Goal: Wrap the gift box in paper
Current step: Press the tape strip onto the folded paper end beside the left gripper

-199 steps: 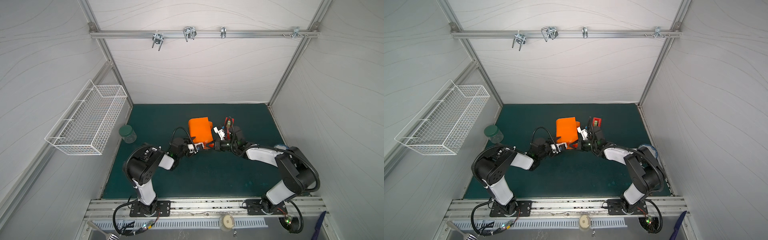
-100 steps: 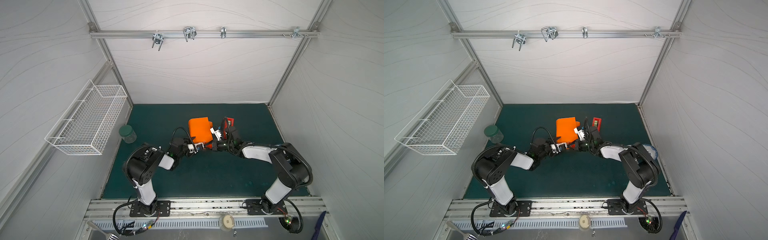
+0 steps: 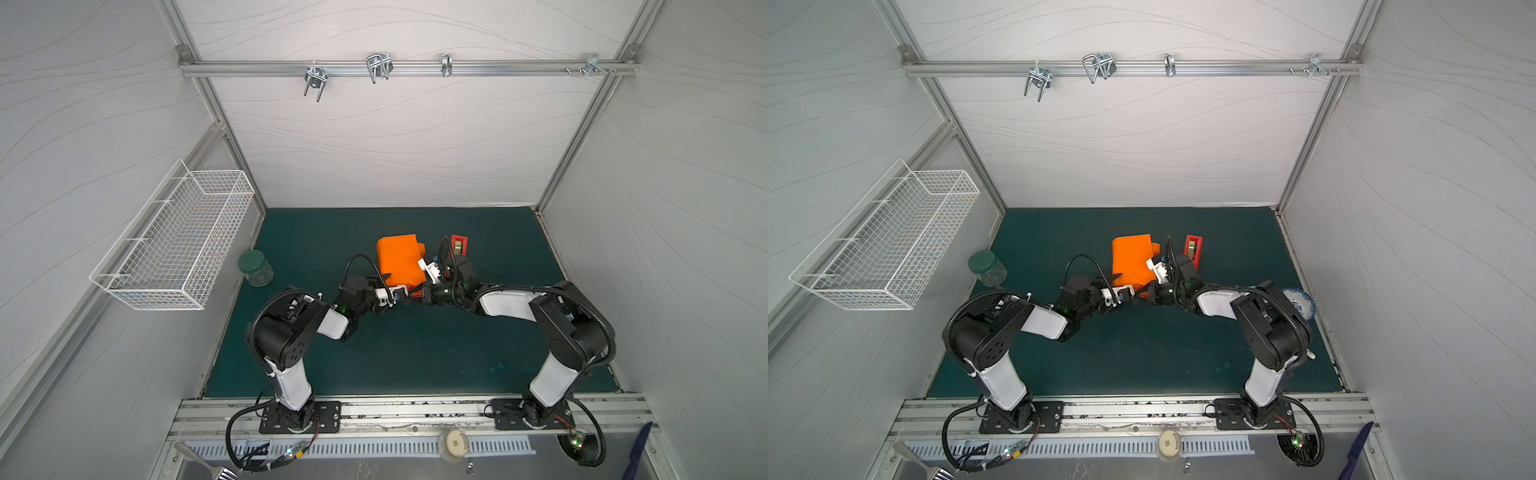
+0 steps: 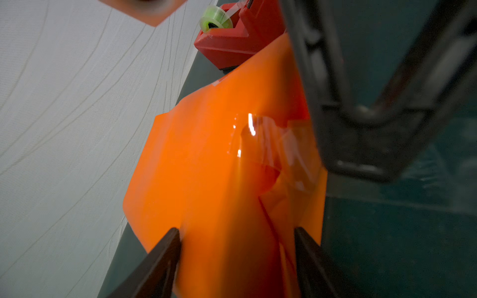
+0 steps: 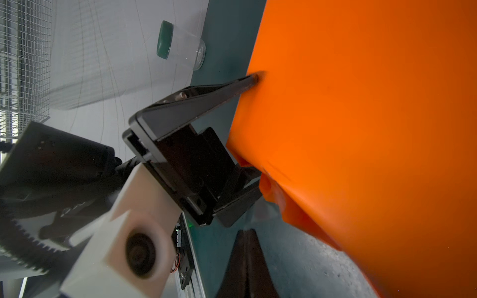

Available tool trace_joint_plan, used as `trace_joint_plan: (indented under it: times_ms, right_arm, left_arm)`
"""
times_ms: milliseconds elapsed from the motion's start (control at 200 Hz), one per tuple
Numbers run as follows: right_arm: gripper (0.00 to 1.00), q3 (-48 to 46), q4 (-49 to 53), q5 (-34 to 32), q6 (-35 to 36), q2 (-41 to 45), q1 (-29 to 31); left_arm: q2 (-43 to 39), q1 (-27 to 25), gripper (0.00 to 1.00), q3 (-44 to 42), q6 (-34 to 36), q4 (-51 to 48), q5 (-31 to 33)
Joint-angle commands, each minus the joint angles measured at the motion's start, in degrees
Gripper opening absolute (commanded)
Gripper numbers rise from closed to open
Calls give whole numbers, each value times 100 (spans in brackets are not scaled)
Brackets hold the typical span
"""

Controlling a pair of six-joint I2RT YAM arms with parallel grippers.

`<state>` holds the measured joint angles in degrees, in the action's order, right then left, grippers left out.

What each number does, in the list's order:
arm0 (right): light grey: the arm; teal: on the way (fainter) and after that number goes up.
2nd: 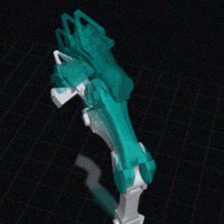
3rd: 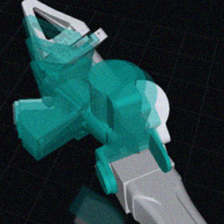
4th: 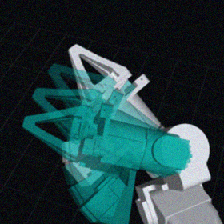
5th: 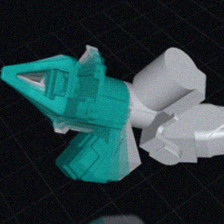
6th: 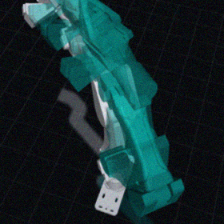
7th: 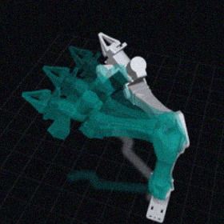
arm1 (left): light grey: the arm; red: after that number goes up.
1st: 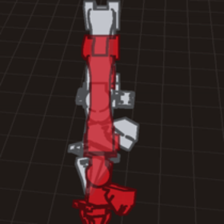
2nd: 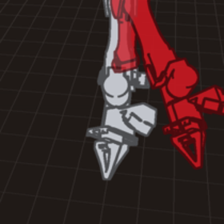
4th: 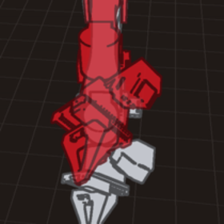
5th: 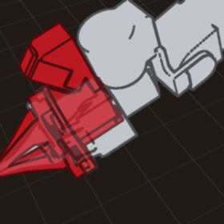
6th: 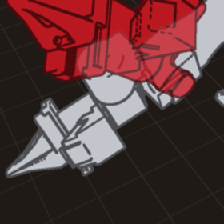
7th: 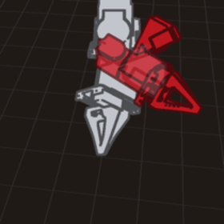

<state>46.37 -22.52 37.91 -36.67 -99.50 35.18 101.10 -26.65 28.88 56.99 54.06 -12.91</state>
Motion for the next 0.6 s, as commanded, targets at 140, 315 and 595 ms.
trace_joint_plan:
  times_ms: [140, 315, 595]
  right_arm:
    - [0, 109, 41, -93, 98, -179, -61]
    - [0, 132, 64, -161, 114, -248, -72]
    - [0, 175, 55, -248, 93, -394, -125]
  left_arm:
    - [261, 46, 70, 12, -52, -739, 218]
    - [248, 46, 70, 21, -57, -747, 213]
    - [246, 47, 70, 21, -65, -748, 216]
